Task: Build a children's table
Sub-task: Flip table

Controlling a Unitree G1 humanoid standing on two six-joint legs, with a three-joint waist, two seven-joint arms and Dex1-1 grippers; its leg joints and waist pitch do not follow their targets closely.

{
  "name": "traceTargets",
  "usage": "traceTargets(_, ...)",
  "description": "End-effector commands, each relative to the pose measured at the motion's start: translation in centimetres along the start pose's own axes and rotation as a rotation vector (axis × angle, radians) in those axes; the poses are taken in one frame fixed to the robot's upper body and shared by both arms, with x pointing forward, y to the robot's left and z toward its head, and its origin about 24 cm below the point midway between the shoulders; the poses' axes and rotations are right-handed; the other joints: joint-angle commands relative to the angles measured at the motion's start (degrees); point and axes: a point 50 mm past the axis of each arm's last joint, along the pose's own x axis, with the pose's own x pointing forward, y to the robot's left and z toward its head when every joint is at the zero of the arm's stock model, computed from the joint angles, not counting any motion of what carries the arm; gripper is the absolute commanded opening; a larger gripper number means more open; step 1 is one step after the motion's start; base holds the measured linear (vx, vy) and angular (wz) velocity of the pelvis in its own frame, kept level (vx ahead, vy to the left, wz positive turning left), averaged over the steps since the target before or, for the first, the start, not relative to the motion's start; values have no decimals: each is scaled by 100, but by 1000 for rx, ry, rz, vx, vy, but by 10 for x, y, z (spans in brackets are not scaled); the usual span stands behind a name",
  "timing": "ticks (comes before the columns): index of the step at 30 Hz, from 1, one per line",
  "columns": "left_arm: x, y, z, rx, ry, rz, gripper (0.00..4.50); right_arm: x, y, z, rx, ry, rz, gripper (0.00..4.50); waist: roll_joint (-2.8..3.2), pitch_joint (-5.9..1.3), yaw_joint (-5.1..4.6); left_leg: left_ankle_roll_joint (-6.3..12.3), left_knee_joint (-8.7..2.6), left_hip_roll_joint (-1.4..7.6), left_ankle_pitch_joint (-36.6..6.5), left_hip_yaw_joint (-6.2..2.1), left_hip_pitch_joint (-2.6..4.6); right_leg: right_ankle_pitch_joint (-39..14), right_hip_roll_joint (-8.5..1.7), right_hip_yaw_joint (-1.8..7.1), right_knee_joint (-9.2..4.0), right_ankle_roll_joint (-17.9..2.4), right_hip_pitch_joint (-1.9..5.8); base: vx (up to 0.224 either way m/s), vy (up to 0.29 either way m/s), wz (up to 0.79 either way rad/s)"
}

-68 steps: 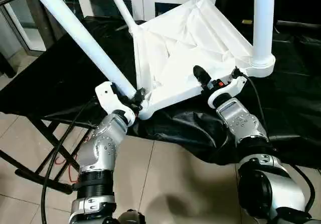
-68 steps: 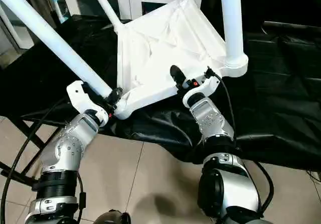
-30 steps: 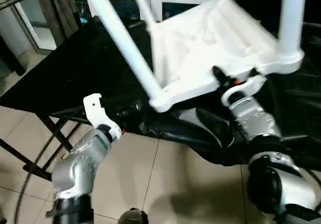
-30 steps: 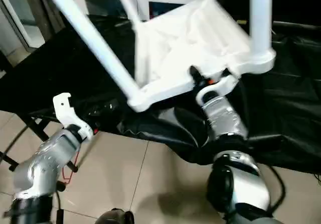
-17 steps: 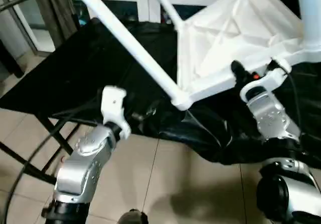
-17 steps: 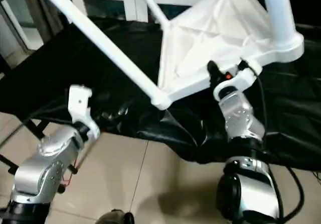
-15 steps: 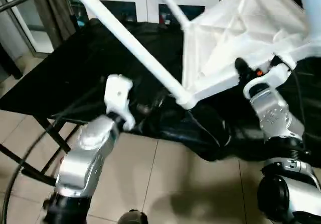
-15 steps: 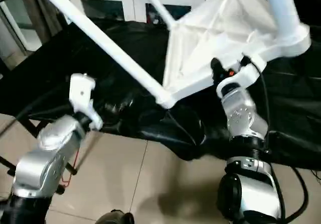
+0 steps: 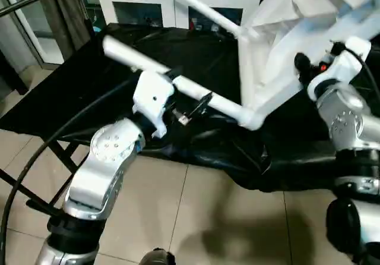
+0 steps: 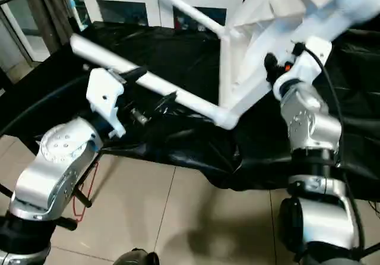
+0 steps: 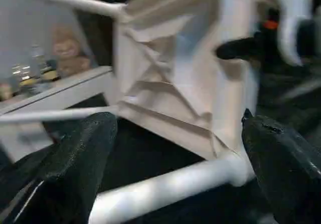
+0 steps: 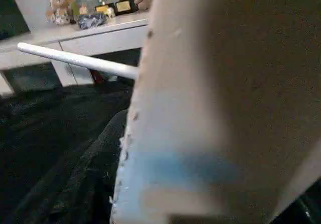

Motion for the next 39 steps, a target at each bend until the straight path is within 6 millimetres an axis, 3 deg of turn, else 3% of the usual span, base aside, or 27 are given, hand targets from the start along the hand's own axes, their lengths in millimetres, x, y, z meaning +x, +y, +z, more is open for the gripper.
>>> traceTargets(1, 3, -9, 8, 36, 6, -127, 450, 0, -15, 5, -125, 23, -105, 205, -132, -452, -65, -160, -319, 238, -788, -110, 302, -142, -219, 144, -425, -928, 94, 0, 0, 0)
traceTargets(6, 2, -24, 4, -23, 52, -294, 450, 4, -13, 9, -153, 25, -112, 202, -119, -446, -70, -234, -326, 237, -877, -102, 306, -112, -214, 147, -399, -1002, 85, 0, 0, 0)
traceTargets(7, 2, -25, 3, -32, 55, -311, 450, 5, -12, 10, -157, 26, -113, 202, -162, -444, -87, -223, -326, 231, -873, -94, 299, -104, -208, 148, -397, -1019, 93, 0, 0, 0)
traceTargets(8, 3, -27, 2, -38, 65, -332, 450, 6, -12, 11, -164, 25, -117, 202, -150, -447, -85, -227, -326, 234, -882, -97, 302, -112, -213, 147, -390, -1032, 93, 0, 0, 0)
traceTargets(14, 9, -25, -1, 1, 96, -335, 450, 12, -2, 11, -201, 30, -97, 201, -162, -433, -116, -251, -328, 232, -953, -97, 287, -246, -214, 154, -418, -984, 108, 0, 0, 0)
traceTargets(15, 10, -24, -1, 13, 101, -321, 450, 13, 1, 11, -229, 38, -81, 201, -188, -432, -125, -242, -329, 230, -935, -95, 287, -241, -207, 151, -419, -970, 106, 0, 0, 0)
traceTargets(18, 12, -20, -1, 31, 106, -303, 450, 16, 7, 10, -282, 51, -52, 201, -176, -432, -143, -264, -328, 227, -927, -98, 285, -235, -210, 150, -415, -979, 106, 0, 0, 0)
traceTargets(24, 13, -14, 3, 49, 109, -300, 450, 24, 16, 13, -337, 57, -19, 201, -211, -427, -238, -196, -315, 224, -964, -98, 270, -96, -215, 143, -397, -1147, 124, 0, 0, 0)
traceTargets(27, 13, -12, 8, 28, 86, -293, 450, 25, 22, 15, -338, 43, 12, 268, -229, -432, -232, -152, -306, 227, -888, -94, 271, 33, -208, 143, -379, -1190, 130, 0, 0, 0)
traceTargets(31, 15, -3, 18, 64, 48, -253, 450, 25, 27, 18, -348, 16, 42, 295, -225, -429, -234, -128, -309, 229, -921, -99, 271, 10, -207, 140, -380, -1214, 136, 0, 0, 0)
traceTargets(32, 17, 3, 24, 88, 18, -218, 450, 25, 28, 19, -351, -3, 55, 311, -194, -434, -229, -135, -306, 229, -922, -105, 274, 20, -209, 139, -375, -1217, 135, 0, 0, 0)
traceTargets(34, 19, 8, 29, 117, -5, -188, 450, 25, 28, 19, -352, -7, 59, 314, -206, -437, -234, -138, -301, 229, -922, -101, 275, 108, -203, 141, -380, -1230, 141, 0, 0, 0)
traceTargets(35, 22, 15, 39, 169, -55, -122, 450, 22, 31, 20, -349, -41, 82, 338, -217, -431, -237, -111, -302, 227, -897, -106, 261, 162, -205, 142, -378, -1238, 156, 0, 0, 0)
traceTargets(36, 25, 23, 48, 222, -106, -39, 450, 20, 32, 20, -344, -72, 87, 349, -167, -445, -222, -107, -287, 229, -865, -112, 269, 234, -214, 144, -365, -1223, 155, 0, 0, 0)
traceTargets(39, 29, 32, 63, 347, -190, 56, 450, 12, 37, 20, -323, -140, 110, 369, -205, -459, -223, 5, -274, 229, -673, -124, 242, 591, -204, 147, -355, -1116, 189, 0, 0, 0)
